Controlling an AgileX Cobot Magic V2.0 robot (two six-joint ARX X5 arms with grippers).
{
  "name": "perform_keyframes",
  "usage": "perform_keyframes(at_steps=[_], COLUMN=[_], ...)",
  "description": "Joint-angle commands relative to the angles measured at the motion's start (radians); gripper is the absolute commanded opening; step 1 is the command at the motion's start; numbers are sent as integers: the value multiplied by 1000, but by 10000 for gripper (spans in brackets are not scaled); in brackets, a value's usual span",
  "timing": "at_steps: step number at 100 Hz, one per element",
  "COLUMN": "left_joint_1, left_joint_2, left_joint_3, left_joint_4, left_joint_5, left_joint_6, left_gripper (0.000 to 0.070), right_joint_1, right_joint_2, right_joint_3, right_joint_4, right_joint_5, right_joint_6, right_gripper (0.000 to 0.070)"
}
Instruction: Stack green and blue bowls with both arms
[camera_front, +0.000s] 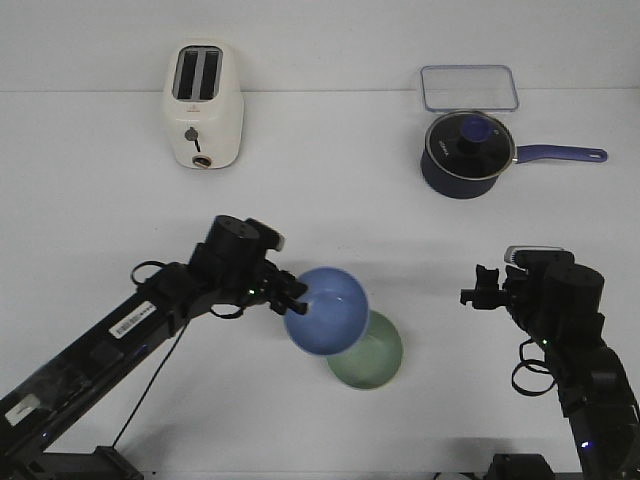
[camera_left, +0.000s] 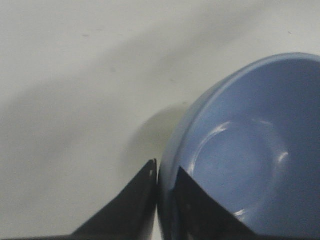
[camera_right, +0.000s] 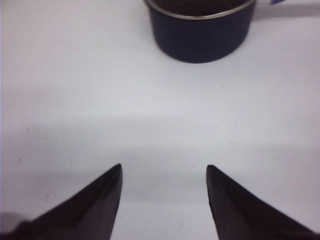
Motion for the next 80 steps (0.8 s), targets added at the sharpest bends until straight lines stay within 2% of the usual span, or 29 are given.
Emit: perform_keyframes(at_steps=[1,15,32,37,45,49,65,80], left_joint_1=[-54,-135,-176,-180,-180,-179,-106,20], left_joint_2=[40,103,157,163,163,158,78,-54], left_joint_3=[11,11,11,11,12,12,12,12], left_joint_4=[32,64,109,118,119,118,93,40], left_joint_5=[4,3,-18,-17,-18,-18,-47,-216], left_joint_6=[-11,-21,-21,-21,-20,-20,-11,26], left_gripper=[13,13,23,100,348,435,451,450], right_joint_1=[1,1,1,1,1,1,1,2], right_joint_2=[7,7,7,7,7,7,7,7], right_joint_3=[11,11,11,11,11,11,10,10], right_joint_4=[10,10,9,9,9,10,10,27], right_joint_5=[-6,-6,-6,-6,-6,-5,-4,-33], right_joint_6=[-8,-8,-8,-8,-8,-8,-10,-16], right_gripper=[355,355,355,355,355,355,355,339])
